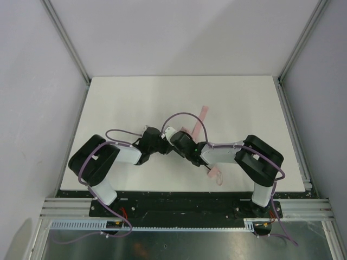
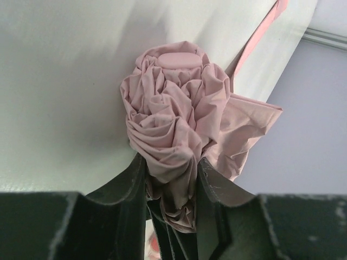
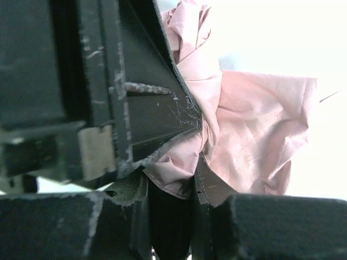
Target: Put away the umbrella
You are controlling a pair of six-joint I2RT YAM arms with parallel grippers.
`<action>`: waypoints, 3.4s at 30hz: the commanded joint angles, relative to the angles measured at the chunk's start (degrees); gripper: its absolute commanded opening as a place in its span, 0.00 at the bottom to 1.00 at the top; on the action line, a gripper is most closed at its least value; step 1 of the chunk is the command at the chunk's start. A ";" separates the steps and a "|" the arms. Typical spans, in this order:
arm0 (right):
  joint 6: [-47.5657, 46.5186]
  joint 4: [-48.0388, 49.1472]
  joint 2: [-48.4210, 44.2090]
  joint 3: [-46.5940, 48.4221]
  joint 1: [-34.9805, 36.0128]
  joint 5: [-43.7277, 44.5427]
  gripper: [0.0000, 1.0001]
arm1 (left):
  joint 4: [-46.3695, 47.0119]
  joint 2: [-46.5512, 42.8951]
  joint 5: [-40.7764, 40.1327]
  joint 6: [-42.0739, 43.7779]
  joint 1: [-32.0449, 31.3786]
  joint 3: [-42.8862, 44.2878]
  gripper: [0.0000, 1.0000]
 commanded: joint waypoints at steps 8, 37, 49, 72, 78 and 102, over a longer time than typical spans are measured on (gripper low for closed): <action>8.31 -11.25 5.64 -2.04 -7.76 -23.23 0.00 | -12.24 -5.54 -2.64 4.35 2.38 -4.23 0.15; 22.85 -8.66 19.09 3.96 -27.92 -77.81 0.00 | -5.28 -4.08 4.48 8.01 2.53 -3.47 0.99; 23.03 -9.76 21.09 7.10 -28.75 -83.99 0.00 | -5.06 2.57 1.23 6.36 0.96 -4.26 0.64; 17.76 -25.68 2.46 17.38 -29.16 -61.82 0.82 | -5.23 5.21 0.87 8.66 0.33 -3.14 0.21; 13.36 -28.71 -9.71 15.97 -24.27 -41.12 0.86 | -5.44 4.99 1.03 9.31 0.29 -2.86 0.21; 2.22 1.95 -2.48 0.25 1.19 5.76 0.80 | -5.50 5.14 1.46 8.57 0.31 -3.06 0.21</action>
